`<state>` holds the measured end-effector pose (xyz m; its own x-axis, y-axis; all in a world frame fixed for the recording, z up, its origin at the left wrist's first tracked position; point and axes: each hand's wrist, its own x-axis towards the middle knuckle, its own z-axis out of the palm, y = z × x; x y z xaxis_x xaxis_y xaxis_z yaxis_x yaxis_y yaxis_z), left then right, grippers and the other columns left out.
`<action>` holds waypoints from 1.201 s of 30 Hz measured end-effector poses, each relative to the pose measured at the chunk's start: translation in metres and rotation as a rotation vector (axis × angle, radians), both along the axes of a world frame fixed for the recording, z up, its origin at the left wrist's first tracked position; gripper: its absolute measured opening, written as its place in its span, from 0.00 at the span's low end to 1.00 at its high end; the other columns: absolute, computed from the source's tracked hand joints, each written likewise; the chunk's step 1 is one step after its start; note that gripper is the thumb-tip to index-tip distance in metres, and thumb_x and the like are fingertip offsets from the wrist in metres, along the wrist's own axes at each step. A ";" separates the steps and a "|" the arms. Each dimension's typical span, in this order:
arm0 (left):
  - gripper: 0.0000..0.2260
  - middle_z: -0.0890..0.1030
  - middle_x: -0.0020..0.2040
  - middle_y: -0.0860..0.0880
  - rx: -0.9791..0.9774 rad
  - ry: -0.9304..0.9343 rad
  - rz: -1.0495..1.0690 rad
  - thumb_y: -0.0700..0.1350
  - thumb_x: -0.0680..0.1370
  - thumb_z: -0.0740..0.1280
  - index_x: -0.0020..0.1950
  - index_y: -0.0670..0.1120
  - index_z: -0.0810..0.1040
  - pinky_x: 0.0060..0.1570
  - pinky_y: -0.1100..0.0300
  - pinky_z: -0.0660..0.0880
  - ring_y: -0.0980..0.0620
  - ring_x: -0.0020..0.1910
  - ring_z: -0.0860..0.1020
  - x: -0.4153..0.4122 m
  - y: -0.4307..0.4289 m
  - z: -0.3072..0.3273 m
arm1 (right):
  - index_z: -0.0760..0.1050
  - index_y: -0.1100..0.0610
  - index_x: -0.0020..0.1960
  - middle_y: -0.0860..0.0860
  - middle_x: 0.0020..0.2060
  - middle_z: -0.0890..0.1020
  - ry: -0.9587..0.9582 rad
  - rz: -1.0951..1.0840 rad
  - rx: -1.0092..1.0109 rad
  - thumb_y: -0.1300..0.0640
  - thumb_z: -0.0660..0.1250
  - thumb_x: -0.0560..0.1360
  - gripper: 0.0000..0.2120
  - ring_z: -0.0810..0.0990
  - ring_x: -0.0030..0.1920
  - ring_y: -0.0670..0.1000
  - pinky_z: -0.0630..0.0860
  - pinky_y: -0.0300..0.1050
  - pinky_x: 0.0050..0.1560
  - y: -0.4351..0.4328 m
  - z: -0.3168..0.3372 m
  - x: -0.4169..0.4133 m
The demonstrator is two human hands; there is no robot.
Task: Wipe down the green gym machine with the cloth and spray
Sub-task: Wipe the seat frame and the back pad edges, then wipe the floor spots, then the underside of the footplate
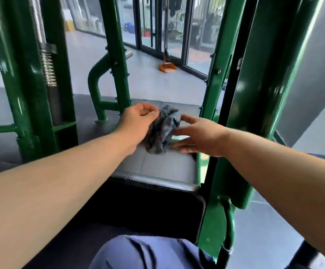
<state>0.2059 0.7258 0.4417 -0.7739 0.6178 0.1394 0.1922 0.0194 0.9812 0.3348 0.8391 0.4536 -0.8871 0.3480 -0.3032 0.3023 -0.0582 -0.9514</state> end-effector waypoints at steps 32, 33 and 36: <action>0.17 0.80 0.55 0.45 0.301 -0.103 -0.382 0.43 0.83 0.57 0.69 0.60 0.69 0.43 0.58 0.75 0.46 0.48 0.80 0.076 -0.047 0.275 | 0.75 0.58 0.61 0.57 0.48 0.85 0.393 -0.224 0.013 0.41 0.69 0.71 0.27 0.84 0.48 0.55 0.81 0.52 0.50 -0.050 0.261 0.081; 0.17 0.80 0.54 0.43 0.292 -0.098 -0.427 0.43 0.83 0.57 0.66 0.61 0.71 0.42 0.58 0.75 0.45 0.47 0.79 0.082 -0.044 0.274 | 0.75 0.60 0.63 0.58 0.54 0.83 0.409 -0.158 0.003 0.46 0.70 0.70 0.27 0.83 0.52 0.56 0.81 0.53 0.54 -0.051 0.259 0.090; 0.14 0.80 0.49 0.43 0.189 -0.061 -0.546 0.40 0.82 0.57 0.59 0.54 0.77 0.38 0.59 0.76 0.48 0.43 0.77 0.105 -0.025 0.265 | 0.76 0.62 0.53 0.61 0.49 0.82 0.409 -0.164 0.025 0.66 0.66 0.73 0.09 0.83 0.46 0.57 0.81 0.52 0.52 -0.038 0.249 0.120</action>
